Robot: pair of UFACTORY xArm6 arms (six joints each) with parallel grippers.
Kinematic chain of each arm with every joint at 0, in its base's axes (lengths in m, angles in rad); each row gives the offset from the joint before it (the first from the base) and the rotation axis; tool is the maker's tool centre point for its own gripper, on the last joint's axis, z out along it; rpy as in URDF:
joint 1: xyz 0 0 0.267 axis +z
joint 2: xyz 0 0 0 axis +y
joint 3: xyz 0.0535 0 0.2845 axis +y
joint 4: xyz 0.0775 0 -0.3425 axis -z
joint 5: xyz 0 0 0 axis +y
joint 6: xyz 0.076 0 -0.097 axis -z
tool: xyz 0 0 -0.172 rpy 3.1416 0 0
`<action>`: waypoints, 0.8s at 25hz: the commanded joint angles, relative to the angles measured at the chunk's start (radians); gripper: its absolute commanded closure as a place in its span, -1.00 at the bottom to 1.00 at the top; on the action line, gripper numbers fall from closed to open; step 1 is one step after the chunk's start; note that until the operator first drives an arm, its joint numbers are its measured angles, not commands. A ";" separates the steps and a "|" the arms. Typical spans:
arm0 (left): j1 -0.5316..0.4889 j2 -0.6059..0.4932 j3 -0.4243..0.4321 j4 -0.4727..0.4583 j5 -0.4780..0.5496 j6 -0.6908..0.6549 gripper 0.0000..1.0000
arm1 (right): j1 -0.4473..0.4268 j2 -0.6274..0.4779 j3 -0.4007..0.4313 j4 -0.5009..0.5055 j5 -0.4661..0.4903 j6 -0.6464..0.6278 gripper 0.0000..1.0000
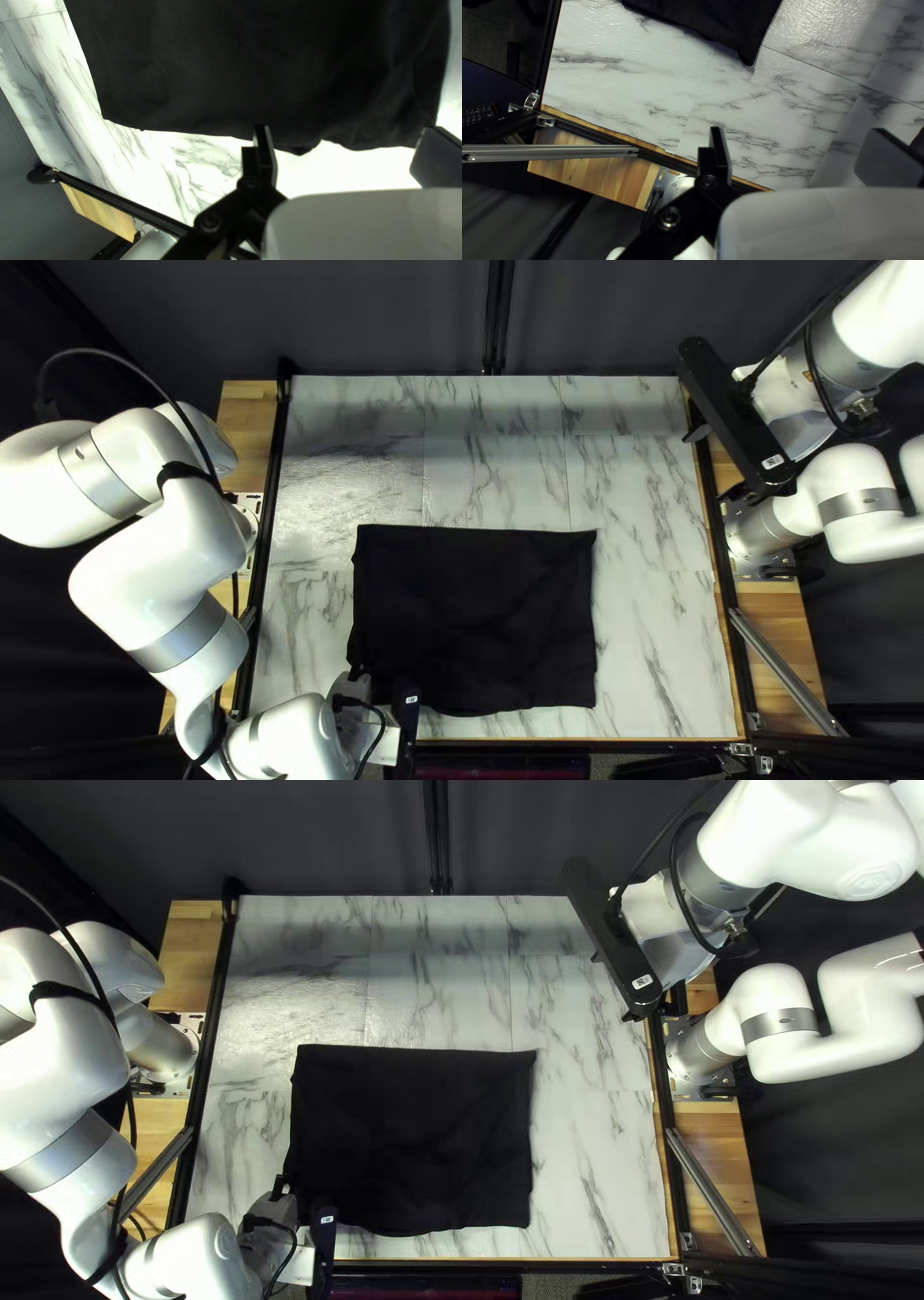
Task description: Fold t-shirt
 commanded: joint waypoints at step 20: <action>0.023 0.091 -0.159 -0.071 0.151 0.023 -1.00 | 0.000 0.000 0.000 0.000 0.000 0.000 -1.00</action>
